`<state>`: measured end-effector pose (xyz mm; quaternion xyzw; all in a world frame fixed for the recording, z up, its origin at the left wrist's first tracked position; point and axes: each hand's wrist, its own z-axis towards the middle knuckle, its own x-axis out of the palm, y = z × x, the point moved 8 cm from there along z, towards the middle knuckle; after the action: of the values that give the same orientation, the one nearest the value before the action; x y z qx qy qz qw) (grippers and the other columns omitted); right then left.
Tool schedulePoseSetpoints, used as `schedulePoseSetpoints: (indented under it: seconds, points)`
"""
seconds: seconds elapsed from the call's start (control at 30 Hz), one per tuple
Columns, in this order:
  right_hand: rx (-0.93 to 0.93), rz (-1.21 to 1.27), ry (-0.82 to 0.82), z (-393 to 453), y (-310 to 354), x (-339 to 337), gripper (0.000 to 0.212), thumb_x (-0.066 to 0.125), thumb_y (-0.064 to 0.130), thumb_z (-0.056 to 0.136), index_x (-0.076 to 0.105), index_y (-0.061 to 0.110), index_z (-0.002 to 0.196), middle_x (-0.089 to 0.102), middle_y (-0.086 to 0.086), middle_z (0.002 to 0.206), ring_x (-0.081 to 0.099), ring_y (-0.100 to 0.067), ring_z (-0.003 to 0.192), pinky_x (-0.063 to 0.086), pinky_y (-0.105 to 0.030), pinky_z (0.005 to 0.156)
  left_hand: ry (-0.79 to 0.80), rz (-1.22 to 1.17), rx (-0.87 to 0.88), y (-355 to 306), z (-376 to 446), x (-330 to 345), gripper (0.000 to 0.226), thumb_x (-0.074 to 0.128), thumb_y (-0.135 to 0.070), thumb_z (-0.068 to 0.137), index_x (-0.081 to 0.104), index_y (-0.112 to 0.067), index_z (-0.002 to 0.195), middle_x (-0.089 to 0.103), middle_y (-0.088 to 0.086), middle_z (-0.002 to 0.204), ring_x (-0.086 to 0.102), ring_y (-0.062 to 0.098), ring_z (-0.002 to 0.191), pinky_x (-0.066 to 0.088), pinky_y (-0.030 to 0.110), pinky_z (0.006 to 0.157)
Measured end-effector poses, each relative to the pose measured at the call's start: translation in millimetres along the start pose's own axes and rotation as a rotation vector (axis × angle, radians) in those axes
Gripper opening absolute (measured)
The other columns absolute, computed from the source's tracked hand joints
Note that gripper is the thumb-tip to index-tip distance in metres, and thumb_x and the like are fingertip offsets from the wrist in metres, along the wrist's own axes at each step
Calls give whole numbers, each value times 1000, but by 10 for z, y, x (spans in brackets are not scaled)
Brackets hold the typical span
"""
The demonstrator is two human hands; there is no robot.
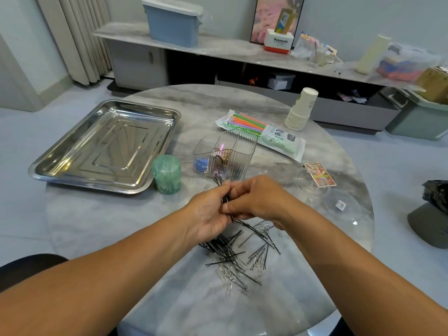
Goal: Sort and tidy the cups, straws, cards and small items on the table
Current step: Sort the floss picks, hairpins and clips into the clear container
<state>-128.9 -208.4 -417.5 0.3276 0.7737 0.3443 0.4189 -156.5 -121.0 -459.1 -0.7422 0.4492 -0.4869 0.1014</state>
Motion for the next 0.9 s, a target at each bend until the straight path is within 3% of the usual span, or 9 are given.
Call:
schedulePoseSetpoints:
  seconds: [0.07, 0.13, 0.27, 0.37, 0.47, 0.57, 0.77, 0.83, 0.9]
  points:
    - [-28, -136, -39, -1, 4, 28, 21, 87, 5, 75, 72, -6, 84, 76, -16, 82, 67, -17, 61, 63, -36, 74, -10, 42, 14, 21, 7, -23, 37, 35, -21, 110, 64, -1, 120, 71, 17, 96, 69, 25, 72, 60, 37, 60]
    - [-30, -185, -85, 18, -6, 18, 15, 85, 7, 77, 72, 1, 73, 76, -10, 79, 63, -15, 56, 61, -36, 70, -2, 40, 15, 27, 9, -21, 35, 36, -19, 109, 65, -2, 115, 71, 16, 92, 69, 25, 72, 60, 39, 66]
    - [23, -141, -81, 31, -27, -78, 12, 82, 7, 79, 75, 11, 71, 69, 1, 60, 59, -12, 53, 52, -25, 57, -61, 54, 29, -53, 36, -75, 31, 43, -26, 108, 65, -5, 114, 69, 14, 93, 65, 24, 76, 59, 40, 75]
    - [1, -162, -72, 14, 0, -175, 13, 81, 9, 80, 73, 15, 72, 64, 19, 51, 55, 5, 44, 40, -11, 44, -73, 66, 73, -178, 49, -94, 29, 45, -29, 107, 66, -9, 112, 71, 12, 106, 68, 25, 94, 58, 34, 71]
    - [22, -182, -43, -16, -11, -257, 8, 83, 15, 80, 76, 14, 76, 71, 8, 60, 61, 1, 53, 42, -10, 45, -89, 137, 136, -303, 54, -121, 31, 44, -30, 108, 70, -13, 112, 71, 10, 118, 67, 26, 113, 56, 37, 90]
    - [67, -216, -12, -57, -34, -349, 11, 84, 21, 81, 78, 13, 78, 74, 4, 66, 63, -2, 57, 42, -13, 45, -146, 453, 245, -423, 43, -133, 25, 49, -29, 106, 73, -22, 107, 70, 2, 120, 64, 20, 117, 50, 40, 105]
    - [84, -146, 21, -94, -29, -483, 11, 81, 22, 84, 79, 12, 82, 77, 3, 75, 61, -1, 59, 38, -19, 54, -107, 853, 343, -388, -11, -40, 19, 55, -36, 103, 73, -38, 99, 70, -9, 117, 62, 9, 113, 47, 38, 107]
    - [81, -110, -5, -95, -21, -524, 15, 80, 21, 84, 79, 6, 85, 77, -2, 77, 60, -4, 60, 37, -22, 55, -70, 822, 322, -351, 5, -31, 18, 55, -33, 103, 73, -36, 101, 73, -10, 113, 66, 9, 110, 50, 35, 104]
    - [79, -74, -31, -94, -23, -539, 18, 81, 21, 82, 78, 3, 86, 76, -5, 77, 59, -6, 61, 37, -22, 55, -32, 643, 247, -293, 39, -39, 18, 54, -26, 104, 72, -26, 107, 77, -5, 105, 71, 15, 105, 57, 32, 94]
